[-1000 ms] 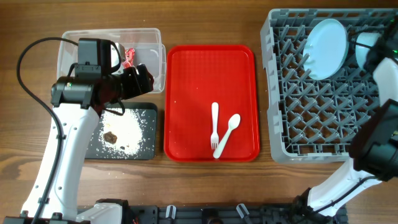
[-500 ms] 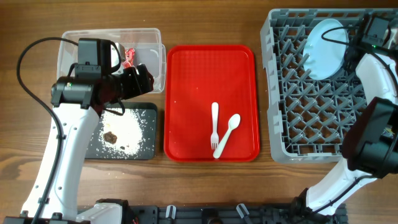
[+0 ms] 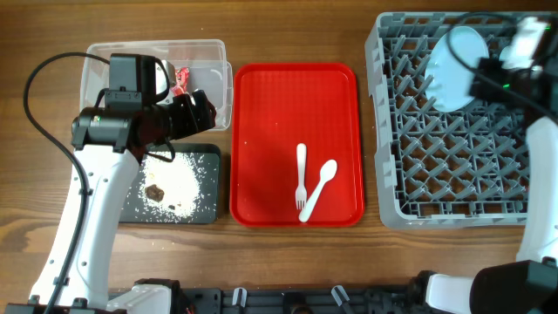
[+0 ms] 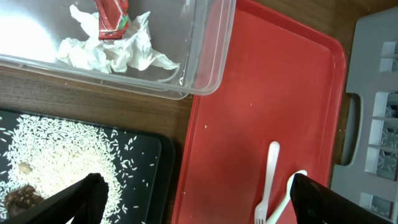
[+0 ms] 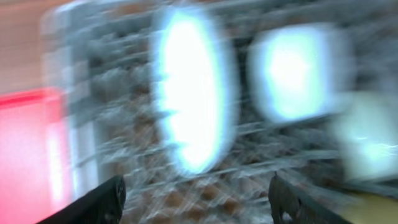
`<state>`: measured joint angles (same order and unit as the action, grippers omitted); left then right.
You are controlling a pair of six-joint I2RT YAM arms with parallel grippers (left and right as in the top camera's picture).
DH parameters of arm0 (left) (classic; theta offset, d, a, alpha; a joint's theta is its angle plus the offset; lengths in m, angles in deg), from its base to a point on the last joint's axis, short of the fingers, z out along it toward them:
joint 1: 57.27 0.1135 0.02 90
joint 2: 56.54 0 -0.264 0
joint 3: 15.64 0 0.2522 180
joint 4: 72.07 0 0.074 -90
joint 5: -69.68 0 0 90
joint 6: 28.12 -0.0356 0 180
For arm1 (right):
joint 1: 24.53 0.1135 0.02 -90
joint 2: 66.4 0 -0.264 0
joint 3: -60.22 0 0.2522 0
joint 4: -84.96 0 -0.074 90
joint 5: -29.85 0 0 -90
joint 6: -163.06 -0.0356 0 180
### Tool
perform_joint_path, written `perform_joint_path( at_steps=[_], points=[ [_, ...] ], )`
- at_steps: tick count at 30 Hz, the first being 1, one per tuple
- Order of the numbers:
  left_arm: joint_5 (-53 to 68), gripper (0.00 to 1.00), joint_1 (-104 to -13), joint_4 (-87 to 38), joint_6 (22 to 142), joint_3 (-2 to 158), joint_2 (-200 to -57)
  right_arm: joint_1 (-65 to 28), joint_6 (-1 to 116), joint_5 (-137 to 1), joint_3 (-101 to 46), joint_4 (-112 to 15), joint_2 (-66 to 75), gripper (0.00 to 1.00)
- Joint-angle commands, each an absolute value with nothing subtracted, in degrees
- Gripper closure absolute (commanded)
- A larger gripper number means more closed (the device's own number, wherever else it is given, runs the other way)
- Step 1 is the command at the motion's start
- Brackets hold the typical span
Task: Sort waste into correct bins and load items into the dishwasher rack
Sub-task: 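Carry the pale-green bowl into the rack and release it, then reach the right gripper to the white spoon and grasp it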
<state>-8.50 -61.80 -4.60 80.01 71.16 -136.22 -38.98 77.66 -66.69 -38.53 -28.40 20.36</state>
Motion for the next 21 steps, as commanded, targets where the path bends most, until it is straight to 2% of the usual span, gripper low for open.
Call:
perform_joint_path(
  at_steps=[1,3,6,13,16,21],
  points=[
    [-8.88,0.06,-62.09,-4.23,80.04,71.31,-135.3,-31.14,75.45,-78.89,-38.58,-21.53,19.77,0.25],
    [-8.9,0.04,-62.68,-3.66,80.08,71.31,-135.3,-25.28,73.99,-78.6,-38.55,-16.9,19.79,0.25],
    [-8.9,0.01,-62.65,-3.64,80.32,71.31,-135.3,-15.88,64.55,-74.54,-37.24,-14.12,20.07,0.25],
    [-8.88,0.0,-62.68,-3.57,80.32,71.31,-135.3,2.63,45.4,-69.97,-25.81,-19.61,23.83,0.26],
    [-8.88,0.0,-62.68,-3.57,80.32,71.31,-135.3,6.96,36.77,-64.51,-22.75,-21.25,28.16,0.26],
    [-8.88,0.0,-62.68,-3.37,80.3,71.31,-135.3,8.07,32.42,-64.44,-22.18,-24.11,37.36,0.26]
  ],
)
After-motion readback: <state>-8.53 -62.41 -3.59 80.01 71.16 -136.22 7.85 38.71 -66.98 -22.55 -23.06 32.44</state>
